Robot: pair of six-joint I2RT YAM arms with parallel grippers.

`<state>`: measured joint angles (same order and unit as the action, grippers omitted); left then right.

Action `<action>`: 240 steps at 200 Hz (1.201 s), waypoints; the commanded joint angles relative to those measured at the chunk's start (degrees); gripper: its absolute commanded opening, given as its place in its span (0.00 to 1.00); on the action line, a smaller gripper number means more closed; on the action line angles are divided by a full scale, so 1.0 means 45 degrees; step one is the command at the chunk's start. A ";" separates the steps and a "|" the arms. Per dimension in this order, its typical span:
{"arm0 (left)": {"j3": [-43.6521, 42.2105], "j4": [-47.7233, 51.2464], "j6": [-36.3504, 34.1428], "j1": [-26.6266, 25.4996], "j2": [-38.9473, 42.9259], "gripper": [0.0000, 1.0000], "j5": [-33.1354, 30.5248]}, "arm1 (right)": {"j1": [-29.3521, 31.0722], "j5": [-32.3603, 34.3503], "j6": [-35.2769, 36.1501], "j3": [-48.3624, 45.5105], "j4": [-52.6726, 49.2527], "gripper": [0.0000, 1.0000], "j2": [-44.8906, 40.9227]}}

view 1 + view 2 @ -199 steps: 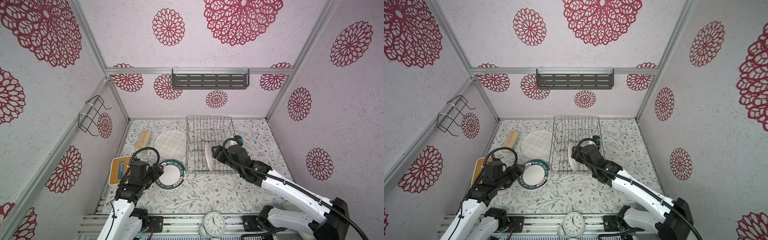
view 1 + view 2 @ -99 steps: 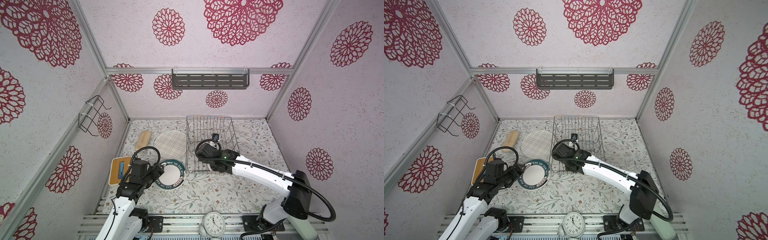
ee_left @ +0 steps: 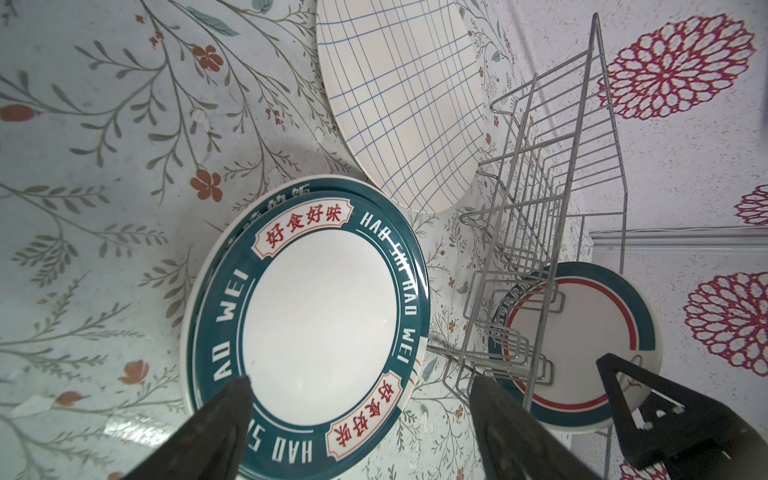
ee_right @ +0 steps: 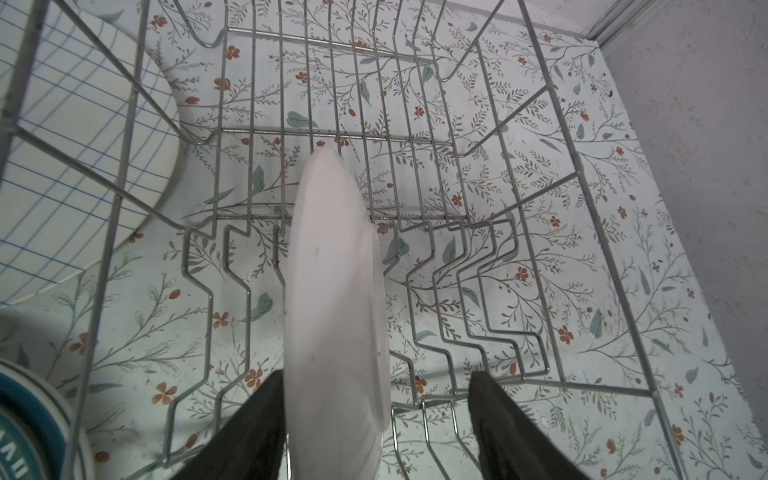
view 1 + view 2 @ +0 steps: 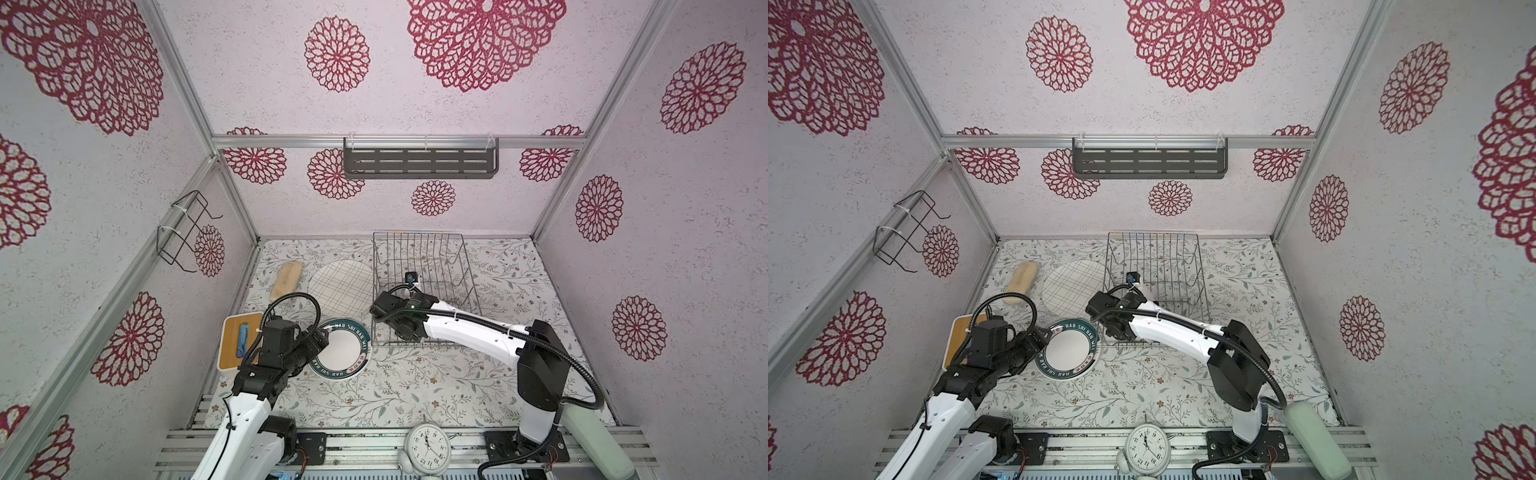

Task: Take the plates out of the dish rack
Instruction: 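Move the right gripper down into the rack toward the next white plate, then close the right gripper on the rim of the plain white plate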

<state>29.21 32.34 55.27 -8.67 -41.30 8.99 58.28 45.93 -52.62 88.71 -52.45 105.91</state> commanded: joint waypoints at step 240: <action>0.0151 -0.0389 -0.0191 0.0070 -0.0039 0.87 0.0229 | 0.0037 0.1333 -0.0873 0.0600 -0.1407 0.27 0.1118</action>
<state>29.21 31.57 55.27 -8.67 -41.87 9.80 58.28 49.32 -53.67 90.30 -55.64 111.20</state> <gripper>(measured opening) 0.865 0.278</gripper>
